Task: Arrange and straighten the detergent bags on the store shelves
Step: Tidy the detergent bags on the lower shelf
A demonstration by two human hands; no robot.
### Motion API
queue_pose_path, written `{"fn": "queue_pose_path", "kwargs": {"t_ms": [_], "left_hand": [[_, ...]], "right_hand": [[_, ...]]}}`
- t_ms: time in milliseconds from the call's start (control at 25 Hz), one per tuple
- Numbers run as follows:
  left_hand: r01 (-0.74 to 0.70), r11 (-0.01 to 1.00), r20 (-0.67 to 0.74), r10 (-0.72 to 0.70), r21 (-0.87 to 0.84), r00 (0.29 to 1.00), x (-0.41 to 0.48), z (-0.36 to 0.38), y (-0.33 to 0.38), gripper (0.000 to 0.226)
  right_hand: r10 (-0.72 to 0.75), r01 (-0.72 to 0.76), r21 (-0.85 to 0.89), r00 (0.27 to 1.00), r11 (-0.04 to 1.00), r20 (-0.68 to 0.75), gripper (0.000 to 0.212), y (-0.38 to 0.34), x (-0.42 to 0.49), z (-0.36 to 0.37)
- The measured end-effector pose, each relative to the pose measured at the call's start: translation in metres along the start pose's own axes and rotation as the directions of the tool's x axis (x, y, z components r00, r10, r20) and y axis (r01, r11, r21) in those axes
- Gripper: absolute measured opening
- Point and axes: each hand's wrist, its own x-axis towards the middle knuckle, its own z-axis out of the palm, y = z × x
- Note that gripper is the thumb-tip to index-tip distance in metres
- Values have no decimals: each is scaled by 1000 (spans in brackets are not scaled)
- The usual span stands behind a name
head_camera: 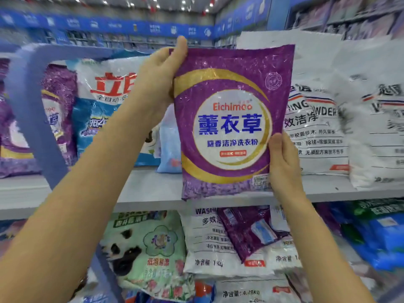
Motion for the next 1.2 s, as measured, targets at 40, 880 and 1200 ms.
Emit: {"fn": "queue_pose_path", "kwargs": {"t_ms": [40,880,1200], "left_hand": [[45,996,-8,-46,-73,999,1,0,-5,33],[-98,899,-326,254,427,910,-79,10,-103,7],[-124,902,-518,344,413,783,-171,-41,-39,14]], "right_hand": [[-7,8,22,1000,1000,-29,24,-2,11,6],[230,-172,275,953,946,-197,36,2,49,40],[109,-259,402,927,878,359,29,-52,-18,77]]}}
